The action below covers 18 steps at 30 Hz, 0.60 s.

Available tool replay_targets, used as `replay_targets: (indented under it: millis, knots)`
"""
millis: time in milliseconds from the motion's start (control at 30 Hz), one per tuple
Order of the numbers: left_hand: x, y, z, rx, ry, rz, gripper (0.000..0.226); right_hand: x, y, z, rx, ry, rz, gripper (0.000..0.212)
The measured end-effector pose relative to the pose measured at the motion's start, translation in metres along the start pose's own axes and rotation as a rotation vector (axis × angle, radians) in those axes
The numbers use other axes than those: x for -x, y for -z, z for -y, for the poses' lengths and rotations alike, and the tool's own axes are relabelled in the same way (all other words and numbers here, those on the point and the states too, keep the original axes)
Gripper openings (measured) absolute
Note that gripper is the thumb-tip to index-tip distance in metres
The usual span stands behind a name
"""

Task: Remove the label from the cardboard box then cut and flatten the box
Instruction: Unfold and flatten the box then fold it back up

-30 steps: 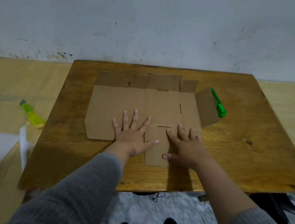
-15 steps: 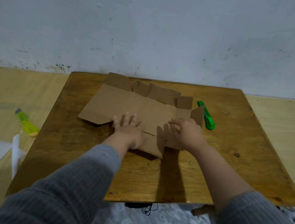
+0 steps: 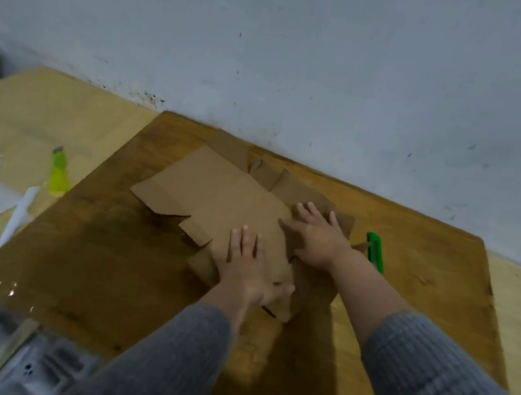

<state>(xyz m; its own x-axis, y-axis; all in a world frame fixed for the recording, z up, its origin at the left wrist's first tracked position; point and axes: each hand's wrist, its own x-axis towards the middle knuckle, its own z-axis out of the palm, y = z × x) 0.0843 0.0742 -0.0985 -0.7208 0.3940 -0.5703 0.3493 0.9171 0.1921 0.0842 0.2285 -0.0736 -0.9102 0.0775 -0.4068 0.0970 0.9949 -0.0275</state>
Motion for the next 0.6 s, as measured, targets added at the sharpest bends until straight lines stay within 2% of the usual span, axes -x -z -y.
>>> replay_targets:
  millis: [100, 200, 333, 400, 467, 533, 600]
  knots:
    - [-0.005, -0.009, 0.005, -0.059, -0.016, -0.056, 0.123, -0.011, -0.005, -0.021, -0.023, 0.001, 0.101, 0.076]
    - [-0.005, 0.005, 0.022, -0.077, -0.014, 0.008, 0.123, -0.005, -0.012, -0.025, -0.069, 0.019, 0.108, 0.076]
    - [-0.006, 0.019, 0.047, -0.006, -0.002, 0.106, 0.108, 0.008, -0.025, -0.020, -0.175, 0.031, -0.094, 0.070]
    - [-0.005, 0.012, 0.050, 0.040, 0.026, 0.079, 0.104, 0.008, -0.027, -0.024, -0.203, -0.004, -0.221, 0.067]
    - [-0.004, -0.001, 0.047, 0.014, 0.028, 0.021, 0.112, 0.005, -0.025, -0.031, -0.248, -0.112, -0.307, 0.070]
    - [-0.003, -0.010, 0.047, -0.023, 0.000, -0.049, 0.115, 0.003, -0.017, -0.039, -0.454, -0.168, -0.293, 0.076]
    - [-0.002, -0.012, 0.055, -0.039, -0.037, -0.085, 0.112, 0.004, -0.008, -0.043, -0.749, -0.143, -0.246, 0.072]
